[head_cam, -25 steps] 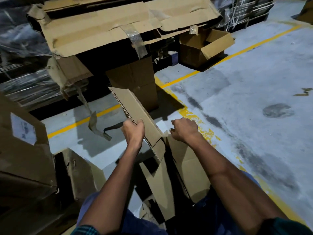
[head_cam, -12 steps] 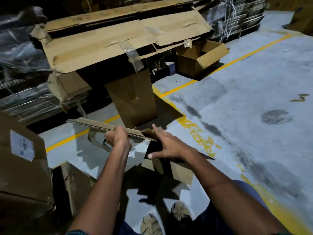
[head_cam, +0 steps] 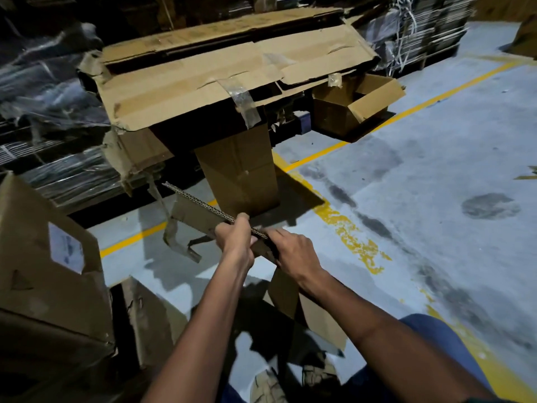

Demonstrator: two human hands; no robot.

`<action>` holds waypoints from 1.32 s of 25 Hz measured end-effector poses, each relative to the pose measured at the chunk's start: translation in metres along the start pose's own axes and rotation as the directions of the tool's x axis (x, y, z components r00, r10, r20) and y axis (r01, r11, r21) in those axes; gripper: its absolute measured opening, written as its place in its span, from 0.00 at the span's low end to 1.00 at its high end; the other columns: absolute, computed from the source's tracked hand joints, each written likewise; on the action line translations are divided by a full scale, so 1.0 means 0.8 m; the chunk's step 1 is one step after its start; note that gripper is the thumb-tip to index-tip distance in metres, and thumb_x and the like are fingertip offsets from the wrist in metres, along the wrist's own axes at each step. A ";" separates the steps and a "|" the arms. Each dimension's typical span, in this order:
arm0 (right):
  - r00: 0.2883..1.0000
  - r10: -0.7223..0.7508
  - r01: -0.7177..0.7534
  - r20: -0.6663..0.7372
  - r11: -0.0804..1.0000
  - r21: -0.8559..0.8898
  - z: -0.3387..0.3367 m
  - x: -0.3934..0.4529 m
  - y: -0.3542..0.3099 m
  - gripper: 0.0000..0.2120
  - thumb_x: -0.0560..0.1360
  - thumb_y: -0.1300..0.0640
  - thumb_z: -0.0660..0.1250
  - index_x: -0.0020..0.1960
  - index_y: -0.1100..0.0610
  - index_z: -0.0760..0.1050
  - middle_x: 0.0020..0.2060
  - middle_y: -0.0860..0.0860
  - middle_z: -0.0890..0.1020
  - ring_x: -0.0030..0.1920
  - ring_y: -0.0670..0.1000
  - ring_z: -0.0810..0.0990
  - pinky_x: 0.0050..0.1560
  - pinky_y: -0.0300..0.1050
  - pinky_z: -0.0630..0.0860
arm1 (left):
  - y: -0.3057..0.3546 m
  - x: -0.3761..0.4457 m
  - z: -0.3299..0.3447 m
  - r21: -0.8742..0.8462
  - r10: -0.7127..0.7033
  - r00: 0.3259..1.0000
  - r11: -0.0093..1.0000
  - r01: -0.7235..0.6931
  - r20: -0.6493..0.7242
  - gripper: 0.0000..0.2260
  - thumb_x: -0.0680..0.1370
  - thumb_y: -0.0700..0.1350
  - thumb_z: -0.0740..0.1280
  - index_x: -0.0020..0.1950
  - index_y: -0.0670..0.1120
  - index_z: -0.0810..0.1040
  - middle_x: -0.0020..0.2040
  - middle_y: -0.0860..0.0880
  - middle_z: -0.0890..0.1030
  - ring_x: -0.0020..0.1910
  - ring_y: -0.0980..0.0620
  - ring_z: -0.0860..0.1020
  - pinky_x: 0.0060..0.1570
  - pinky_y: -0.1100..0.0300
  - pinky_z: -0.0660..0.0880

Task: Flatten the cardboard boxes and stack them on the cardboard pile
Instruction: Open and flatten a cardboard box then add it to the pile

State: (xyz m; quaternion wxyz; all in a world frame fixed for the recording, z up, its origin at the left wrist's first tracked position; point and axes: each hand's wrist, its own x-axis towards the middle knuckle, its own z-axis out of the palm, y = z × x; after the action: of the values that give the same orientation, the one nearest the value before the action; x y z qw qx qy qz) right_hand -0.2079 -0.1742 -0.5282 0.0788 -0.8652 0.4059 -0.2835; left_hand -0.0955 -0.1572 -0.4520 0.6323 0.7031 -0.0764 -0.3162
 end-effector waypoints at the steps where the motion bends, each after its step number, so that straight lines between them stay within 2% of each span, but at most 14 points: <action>1: 1.000 0.027 -0.027 -0.007 0.999 0.037 -0.002 0.000 0.004 0.21 0.72 0.53 0.71 0.64 0.45 0.74 0.46 0.50 0.84 0.40 0.60 0.83 0.34 0.50 0.78 | -0.004 0.000 0.001 -0.013 0.003 0.998 1.000 -0.003 0.061 0.09 0.76 0.43 0.71 0.44 0.38 0.75 0.44 0.42 0.81 0.39 0.48 0.81 0.36 0.55 0.82; 4: 0.986 0.162 -0.153 -0.046 0.974 0.165 -0.012 0.015 0.029 0.13 0.74 0.53 0.65 0.58 0.47 0.76 0.39 0.57 0.84 0.39 0.63 0.82 0.35 0.53 0.78 | -0.021 -0.004 -0.002 0.006 0.076 0.968 0.997 -0.080 0.238 0.19 0.77 0.56 0.70 0.43 0.40 0.76 0.36 0.45 0.78 0.35 0.52 0.78 0.42 0.53 0.83; 7: 0.963 0.259 -0.237 -0.068 0.943 0.232 -0.012 0.024 0.044 0.11 0.75 0.53 0.65 0.57 0.50 0.77 0.39 0.58 0.85 0.41 0.63 0.83 0.38 0.53 0.78 | -0.038 -0.001 -0.010 0.256 0.175 0.969 0.942 -0.216 0.174 0.22 0.77 0.61 0.66 0.37 0.42 0.76 0.31 0.46 0.77 0.31 0.49 0.76 0.34 0.56 0.76; 9: 0.944 0.318 -0.283 -0.090 0.918 0.277 -0.009 0.024 0.044 0.09 0.77 0.55 0.67 0.56 0.54 0.79 0.37 0.59 0.83 0.39 0.63 0.82 0.36 0.50 0.76 | -0.050 0.011 -0.018 0.422 0.161 0.981 0.886 -0.190 0.104 0.23 0.79 0.60 0.63 0.33 0.45 0.70 0.29 0.47 0.73 0.32 0.46 0.72 0.33 0.57 0.67; 11: 0.902 0.424 -0.372 -0.081 0.858 0.353 -0.014 0.027 0.046 0.05 0.78 0.56 0.67 0.52 0.57 0.79 0.34 0.57 0.81 0.37 0.61 0.80 0.34 0.45 0.68 | -0.066 0.025 -0.023 0.531 0.101 0.988 0.834 -0.149 0.119 0.21 0.80 0.58 0.61 0.34 0.46 0.70 0.33 0.40 0.76 0.37 0.38 0.76 0.38 0.52 0.73; 13: 0.842 0.534 -0.469 -0.070 0.791 0.393 -0.022 0.032 0.051 0.05 0.78 0.57 0.67 0.46 0.59 0.77 0.34 0.57 0.79 0.39 0.60 0.79 0.35 0.44 0.61 | -0.088 0.039 -0.028 0.591 -0.012 0.981 0.799 -0.107 0.194 0.19 0.79 0.58 0.60 0.41 0.43 0.76 0.46 0.35 0.81 0.49 0.34 0.80 0.49 0.45 0.78; 15: 0.760 0.647 -0.566 -0.061 0.706 0.426 -0.023 0.034 0.058 0.06 0.78 0.57 0.67 0.47 0.60 0.76 0.39 0.60 0.81 0.43 0.62 0.79 0.38 0.44 0.61 | -0.103 0.034 -0.031 0.629 -0.127 0.956 0.774 -0.071 0.265 0.22 0.80 0.60 0.59 0.49 0.42 0.79 0.52 0.37 0.82 0.53 0.36 0.80 0.49 0.49 0.76; 17: 0.653 0.756 -0.648 -0.035 0.582 0.492 -0.024 0.034 0.063 0.09 0.79 0.56 0.66 0.54 0.61 0.78 0.47 0.61 0.83 0.50 0.62 0.80 0.43 0.45 0.67 | -0.111 0.019 -0.029 0.653 -0.176 0.938 0.754 -0.066 0.299 0.28 0.79 0.65 0.56 0.56 0.41 0.79 0.55 0.38 0.82 0.55 0.37 0.80 0.50 0.51 0.76; 20: 0.495 0.869 -0.714 0.015 0.397 0.577 -0.027 0.033 0.065 0.15 0.79 0.54 0.67 0.63 0.59 0.75 0.53 0.60 0.82 0.55 0.62 0.80 0.54 0.48 0.73 | -0.113 -0.003 -0.017 0.614 -0.109 0.936 0.779 -0.129 0.336 0.32 0.78 0.67 0.58 0.59 0.39 0.79 0.55 0.36 0.81 0.54 0.38 0.80 0.56 0.46 0.77; 24: 0.346 0.933 -0.728 0.096 0.202 0.655 -0.028 0.030 0.069 0.11 0.77 0.55 0.67 0.57 0.58 0.73 0.50 0.58 0.82 0.53 0.61 0.81 0.54 0.50 0.77 | -0.100 -0.036 -0.002 0.599 -0.009 0.888 0.741 -0.303 0.459 0.25 0.72 0.70 0.65 0.54 0.50 0.79 0.49 0.52 0.82 0.49 0.49 0.80 0.53 0.53 0.78; 27: 0.203 0.964 -0.682 0.173 0.013 0.731 -0.033 0.025 0.070 0.12 0.72 0.56 0.68 0.52 0.57 0.68 0.46 0.57 0.79 0.49 0.61 0.82 0.53 0.55 0.80 | -0.097 -0.053 0.003 0.660 0.014 0.825 0.592 -0.462 0.565 0.26 0.66 0.71 0.69 0.53 0.53 0.78 0.48 0.53 0.83 0.49 0.50 0.81 0.51 0.51 0.79; 29: 0.137 0.967 -0.662 0.213 -0.070 0.746 -0.037 0.024 0.068 0.14 0.71 0.59 0.64 0.55 0.58 0.65 0.46 0.57 0.78 0.48 0.61 0.81 0.53 0.56 0.80 | -0.098 -0.059 0.008 0.712 0.074 0.788 0.383 -0.589 0.612 0.29 0.64 0.70 0.69 0.59 0.55 0.77 0.53 0.52 0.83 0.54 0.47 0.80 0.52 0.51 0.78; 31: 0.107 0.962 -0.587 0.251 -0.143 0.797 -0.041 0.026 0.063 0.20 0.71 0.62 0.63 0.62 0.61 0.63 0.48 0.57 0.76 0.45 0.60 0.81 0.52 0.57 0.81 | -0.097 -0.061 0.013 0.726 0.129 0.740 0.146 -0.672 0.660 0.29 0.66 0.66 0.72 0.64 0.55 0.75 0.58 0.51 0.81 0.58 0.45 0.79 0.53 0.51 0.75; 33: 0.103 0.956 -0.545 0.274 -0.176 0.820 -0.041 0.030 0.061 0.27 0.70 0.64 0.63 0.67 0.60 0.61 0.48 0.56 0.77 0.44 0.60 0.81 0.50 0.60 0.82 | -0.095 -0.062 0.014 0.726 0.196 0.713 0.003 -0.687 0.673 0.25 0.71 0.60 0.73 0.64 0.53 0.75 0.58 0.48 0.81 0.59 0.43 0.79 0.51 0.51 0.74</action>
State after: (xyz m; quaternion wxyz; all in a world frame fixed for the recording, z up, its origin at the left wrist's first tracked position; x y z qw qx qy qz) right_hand -0.2460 -0.2213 -0.5087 0.5115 -0.1620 0.6794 -0.5006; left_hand -0.1633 -0.1272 -0.5061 0.0771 0.7883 -0.6022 -0.0997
